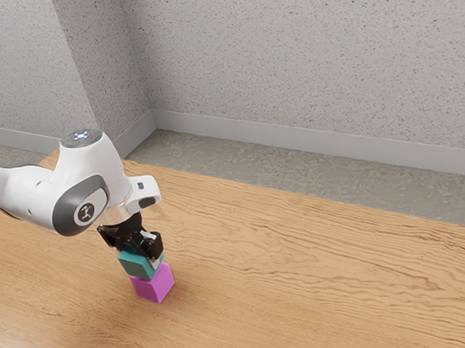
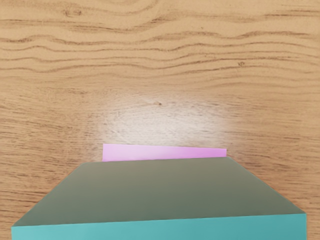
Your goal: Pick up the blue block with one arm, and put the blue block on the pink block with one arm
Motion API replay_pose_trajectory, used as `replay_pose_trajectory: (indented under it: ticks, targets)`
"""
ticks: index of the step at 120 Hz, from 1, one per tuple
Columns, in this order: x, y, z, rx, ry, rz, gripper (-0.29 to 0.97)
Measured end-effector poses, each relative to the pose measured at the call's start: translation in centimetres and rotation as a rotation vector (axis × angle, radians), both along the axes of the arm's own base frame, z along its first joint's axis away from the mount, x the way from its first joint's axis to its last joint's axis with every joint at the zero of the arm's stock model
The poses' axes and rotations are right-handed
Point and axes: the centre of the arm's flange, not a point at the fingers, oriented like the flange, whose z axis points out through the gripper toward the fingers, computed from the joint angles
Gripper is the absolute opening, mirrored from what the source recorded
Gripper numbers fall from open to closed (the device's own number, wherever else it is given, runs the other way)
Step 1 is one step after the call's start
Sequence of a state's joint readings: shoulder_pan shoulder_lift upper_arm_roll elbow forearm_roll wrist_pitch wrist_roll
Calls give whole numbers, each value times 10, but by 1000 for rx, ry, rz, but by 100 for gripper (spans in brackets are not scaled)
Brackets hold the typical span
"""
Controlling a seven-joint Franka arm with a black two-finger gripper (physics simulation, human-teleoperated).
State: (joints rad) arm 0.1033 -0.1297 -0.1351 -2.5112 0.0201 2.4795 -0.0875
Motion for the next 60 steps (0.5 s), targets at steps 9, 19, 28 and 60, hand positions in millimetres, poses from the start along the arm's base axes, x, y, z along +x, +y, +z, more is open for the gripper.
replay_pose_trajectory:
  ticks: [9, 19, 28, 60]
  targets:
    - [0, 0, 0, 2, -1, -3, 39]
    - [0, 0, 0, 4, -1, -7, 39]
    - [0, 0, 1, 6, -2, -10, 39]
    - [0, 0, 2, 3, -3, -16, 56]
